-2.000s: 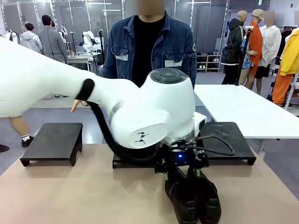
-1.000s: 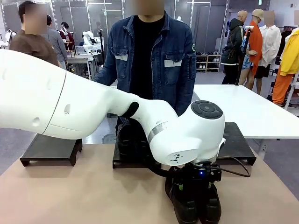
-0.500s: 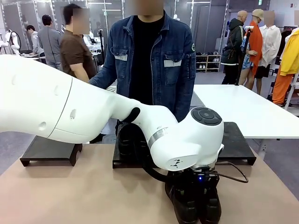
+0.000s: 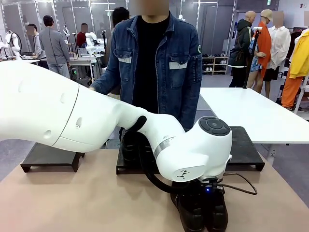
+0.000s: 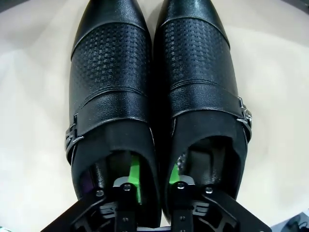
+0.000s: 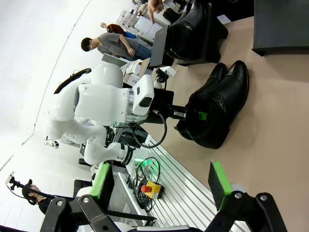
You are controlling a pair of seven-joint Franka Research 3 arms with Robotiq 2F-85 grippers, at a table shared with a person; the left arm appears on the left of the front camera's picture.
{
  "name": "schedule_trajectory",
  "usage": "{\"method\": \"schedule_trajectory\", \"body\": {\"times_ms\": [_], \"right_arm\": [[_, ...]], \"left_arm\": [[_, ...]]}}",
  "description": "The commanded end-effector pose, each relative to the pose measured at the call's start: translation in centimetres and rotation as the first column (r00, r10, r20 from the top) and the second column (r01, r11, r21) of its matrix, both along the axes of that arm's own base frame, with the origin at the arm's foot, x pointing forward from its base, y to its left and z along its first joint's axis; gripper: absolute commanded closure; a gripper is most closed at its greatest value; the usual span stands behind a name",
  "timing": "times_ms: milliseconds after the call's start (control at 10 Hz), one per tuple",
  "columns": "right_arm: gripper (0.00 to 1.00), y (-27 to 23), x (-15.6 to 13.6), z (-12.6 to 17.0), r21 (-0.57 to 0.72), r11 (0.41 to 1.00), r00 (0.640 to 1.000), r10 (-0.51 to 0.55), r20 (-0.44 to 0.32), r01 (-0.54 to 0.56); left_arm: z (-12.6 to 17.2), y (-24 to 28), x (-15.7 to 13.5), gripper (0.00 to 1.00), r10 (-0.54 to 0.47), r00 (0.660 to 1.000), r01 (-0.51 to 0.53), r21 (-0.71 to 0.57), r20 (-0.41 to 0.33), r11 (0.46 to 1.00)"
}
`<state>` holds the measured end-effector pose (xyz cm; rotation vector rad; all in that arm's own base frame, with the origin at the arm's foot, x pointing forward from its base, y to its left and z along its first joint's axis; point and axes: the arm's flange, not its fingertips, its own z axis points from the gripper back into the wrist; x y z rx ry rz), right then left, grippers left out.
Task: Place the shoes on the stand as instructed by the person.
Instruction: Pick up another pair of Shoes and place it on the Shoes Stand indicated by the person.
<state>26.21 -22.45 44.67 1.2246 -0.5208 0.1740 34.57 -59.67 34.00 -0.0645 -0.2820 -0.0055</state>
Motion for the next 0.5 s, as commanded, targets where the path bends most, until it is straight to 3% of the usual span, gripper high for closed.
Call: {"method": "schedule_trajectory", "body": {"times_ms": [0,400], "right_arm": [[0.00,-0.12,-0.16,0.10,0.004,1.000,1.000,0.006,0.018,-0.006],[0.00,-0.12,-0.16,0.10,0.004,1.000,1.000,0.006,0.018,-0.006]], "left_arm": [[-0.08,0.46,-0.79,1.00,0.032,0.999,-0.032,-0.011,0.004,0.999],[0.85,-0.20,-1.04,1.00,0.040,0.999,-0.040,0.003,0.016,0.999]]}}
